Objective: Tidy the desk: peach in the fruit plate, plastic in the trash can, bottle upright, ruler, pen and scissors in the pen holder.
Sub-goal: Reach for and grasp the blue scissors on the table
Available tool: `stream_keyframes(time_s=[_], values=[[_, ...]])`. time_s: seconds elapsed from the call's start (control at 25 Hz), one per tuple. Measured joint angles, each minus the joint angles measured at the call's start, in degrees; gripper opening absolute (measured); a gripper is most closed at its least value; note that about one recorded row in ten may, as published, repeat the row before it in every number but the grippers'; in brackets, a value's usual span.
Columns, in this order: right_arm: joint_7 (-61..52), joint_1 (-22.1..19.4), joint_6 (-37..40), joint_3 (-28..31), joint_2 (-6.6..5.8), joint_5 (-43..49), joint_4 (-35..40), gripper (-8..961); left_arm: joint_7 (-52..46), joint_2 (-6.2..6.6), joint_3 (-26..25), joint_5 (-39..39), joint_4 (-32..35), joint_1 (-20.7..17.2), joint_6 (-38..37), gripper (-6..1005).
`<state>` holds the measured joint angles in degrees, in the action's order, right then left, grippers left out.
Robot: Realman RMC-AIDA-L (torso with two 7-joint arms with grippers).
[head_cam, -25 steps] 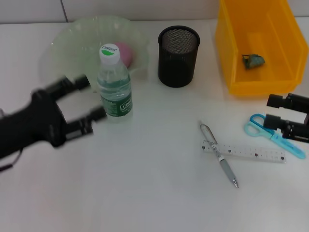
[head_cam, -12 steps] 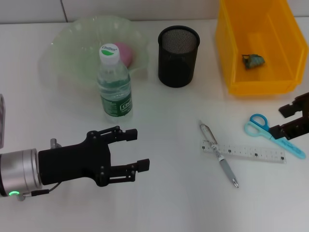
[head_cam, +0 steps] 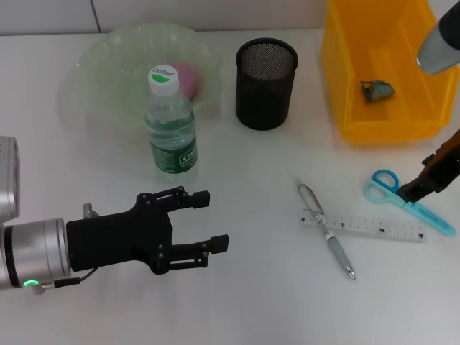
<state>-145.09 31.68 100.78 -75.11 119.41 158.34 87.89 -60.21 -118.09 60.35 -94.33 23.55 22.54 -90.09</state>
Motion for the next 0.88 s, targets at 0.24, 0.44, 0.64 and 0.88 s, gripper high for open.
stream_keyframes(time_s=[0.24,0.44,0.64,0.88], values=[[-2.2,0.5,-3.2,-3.1,0.04,1.2,-3.0,640,0.0,-0.09,0.0,-0.1,0.0,0.3,0.7,813],[-2.7,0.8,-4.8,-3.2,0.04,1.3,-5.3,638,0.1,-0.21,0.0,-0.2,-0.1,0.6,1.0,813],[-2.9,0.8,-8.1,-3.7,0.03,1.5,-9.1,637,0.2,-0.30,0.1,-0.2,-0.4,0.8,2.4,813],[-2.7,0.8,-8.9,-3.7,-0.07,1.9,-11.1,636,0.2,-0.35,0.1,-0.2,-0.4,0.8,2.6,813]])
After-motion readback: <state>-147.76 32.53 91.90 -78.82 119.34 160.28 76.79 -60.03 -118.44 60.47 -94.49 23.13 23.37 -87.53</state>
